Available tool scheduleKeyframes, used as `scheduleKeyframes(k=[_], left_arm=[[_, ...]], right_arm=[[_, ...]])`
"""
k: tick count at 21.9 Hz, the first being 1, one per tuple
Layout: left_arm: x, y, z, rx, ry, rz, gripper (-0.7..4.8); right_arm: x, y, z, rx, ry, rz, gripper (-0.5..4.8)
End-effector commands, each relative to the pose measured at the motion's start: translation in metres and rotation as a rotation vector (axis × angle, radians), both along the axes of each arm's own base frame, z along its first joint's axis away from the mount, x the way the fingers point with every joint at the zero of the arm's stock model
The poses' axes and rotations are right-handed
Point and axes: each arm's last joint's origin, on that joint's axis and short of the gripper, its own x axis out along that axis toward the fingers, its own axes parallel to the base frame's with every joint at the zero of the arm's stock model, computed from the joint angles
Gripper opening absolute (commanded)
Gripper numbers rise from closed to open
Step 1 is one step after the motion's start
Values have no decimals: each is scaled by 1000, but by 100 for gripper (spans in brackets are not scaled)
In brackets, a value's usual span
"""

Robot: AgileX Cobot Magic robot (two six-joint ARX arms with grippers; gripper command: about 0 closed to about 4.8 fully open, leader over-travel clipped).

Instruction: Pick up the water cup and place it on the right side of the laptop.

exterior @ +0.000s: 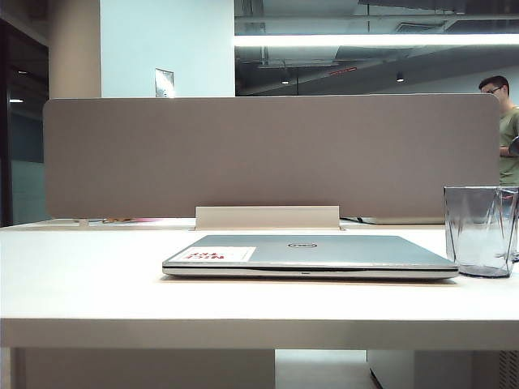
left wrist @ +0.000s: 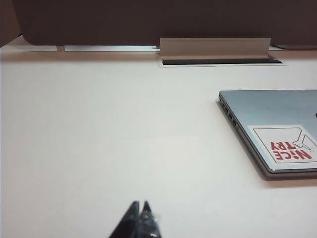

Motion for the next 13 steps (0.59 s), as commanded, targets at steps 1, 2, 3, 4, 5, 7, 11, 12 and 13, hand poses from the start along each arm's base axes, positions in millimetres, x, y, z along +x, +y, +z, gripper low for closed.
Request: scheduleKeyframes(k=[1,2,3,4,5,7,11,12,13], left_arm=[[0,0,2,-4,-8,-3,-4],[0,0,2,-4,-9,-3,-4],[0,0,2,-4,-8,-3,-4],[0,0,2,-4,-8,-3,-4],[0,0,2,-4,-8,-3,-4],[0,0,2,-4,-8,-3,-4],[0,0,2,-4,-8,-3,-4],[0,0,2,-4,-8,-3,-4],[0,0,2,-4,-8,-3,-4]], right_arm=[[-7,1,1,5,16,-2,-9],[-10,2,1,20,23,-1,-9],[-13,2,2,44,23,1,-9],[-15,2,2,51,23,0,-9],[-18,3,3,51,25,0,-9],[-24,4,3,52,29,-1,-9],[-37,5,3,49,16,-4,-9],[-39,6,3,48,10,-4,-9],[-42,6,4,48,3,-4,-9]])
